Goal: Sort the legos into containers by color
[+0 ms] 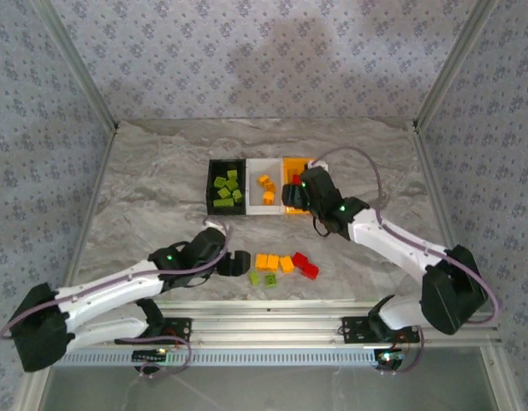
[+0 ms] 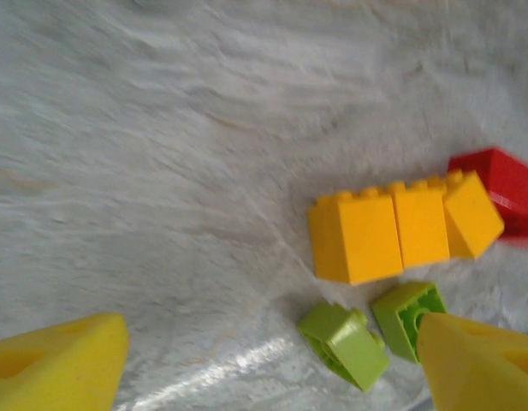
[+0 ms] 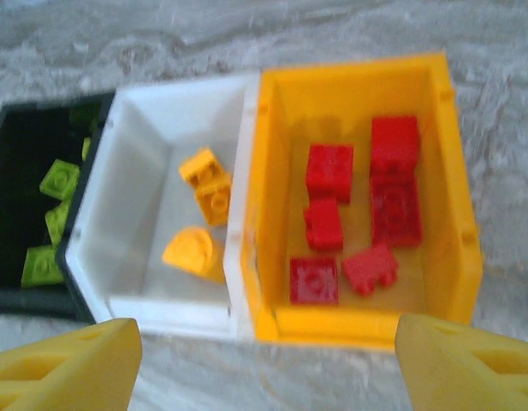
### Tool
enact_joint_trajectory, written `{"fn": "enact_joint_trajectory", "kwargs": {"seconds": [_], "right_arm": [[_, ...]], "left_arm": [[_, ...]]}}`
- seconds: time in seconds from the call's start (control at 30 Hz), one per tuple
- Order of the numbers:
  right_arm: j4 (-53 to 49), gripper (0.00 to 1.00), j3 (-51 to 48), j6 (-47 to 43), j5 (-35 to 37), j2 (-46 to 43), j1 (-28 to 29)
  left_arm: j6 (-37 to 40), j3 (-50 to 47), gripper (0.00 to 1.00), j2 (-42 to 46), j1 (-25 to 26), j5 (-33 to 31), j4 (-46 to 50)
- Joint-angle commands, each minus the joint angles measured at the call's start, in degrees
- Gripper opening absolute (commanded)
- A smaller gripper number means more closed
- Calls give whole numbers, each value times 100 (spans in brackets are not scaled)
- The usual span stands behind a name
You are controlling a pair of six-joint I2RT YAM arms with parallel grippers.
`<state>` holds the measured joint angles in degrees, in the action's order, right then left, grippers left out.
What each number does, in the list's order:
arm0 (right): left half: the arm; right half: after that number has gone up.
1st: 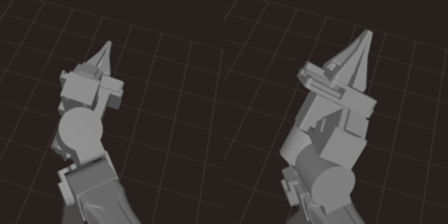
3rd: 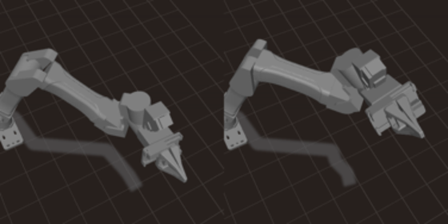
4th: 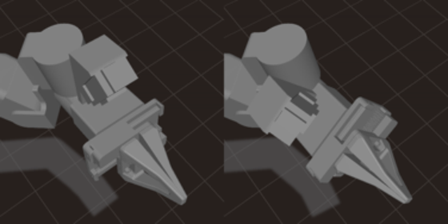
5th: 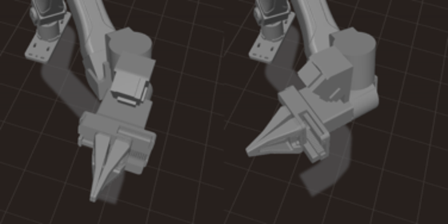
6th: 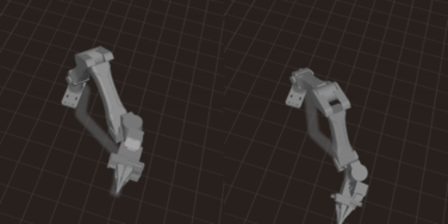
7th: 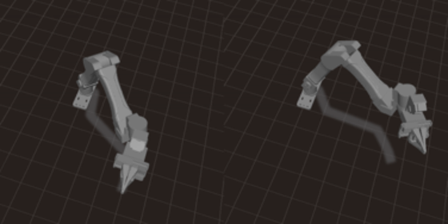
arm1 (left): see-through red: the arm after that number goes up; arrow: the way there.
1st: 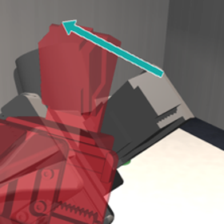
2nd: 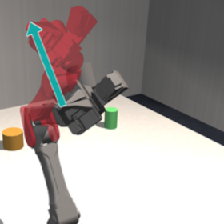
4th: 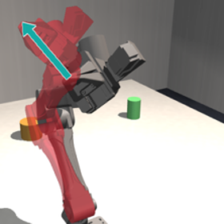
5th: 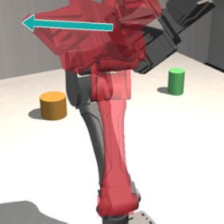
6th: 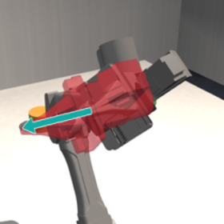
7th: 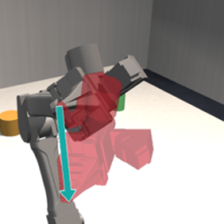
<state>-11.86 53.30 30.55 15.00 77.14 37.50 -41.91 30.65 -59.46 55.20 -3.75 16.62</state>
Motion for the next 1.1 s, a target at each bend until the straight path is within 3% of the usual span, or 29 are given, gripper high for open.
{"fn": "enact_joint_trajectory", "kwargs": {"seconds": [0.0, 0.17, 0.4, 0.57, 0.77, 1.07], "right_arm": [[-166, 80, -601, 287, 8, -349, 72], [-202, 80, -1186, 417, 43, -862, 140], [-280, 81, -1440, 452, 160, -1297, 185], [-317, 81, -1440, 441, 202, -1479, 192], [-307, 81, -1437, 448, 257, -1555, 180], [-300, 81, -1421, 493, 284, -1580, 192]], "left_arm": [[322, 299, 83, -475, 271, 395, -229], [414, 511, 80, -1125, 659, 409, -256], [482, 696, 76, -1788, 797, 407, -279], [504, 786, 64, -2119, 799, 200, -38], [397, 689, 46, -2067, 799, 86, 64], [377, 679, 36, -1483, 791, -202, 300]]}}
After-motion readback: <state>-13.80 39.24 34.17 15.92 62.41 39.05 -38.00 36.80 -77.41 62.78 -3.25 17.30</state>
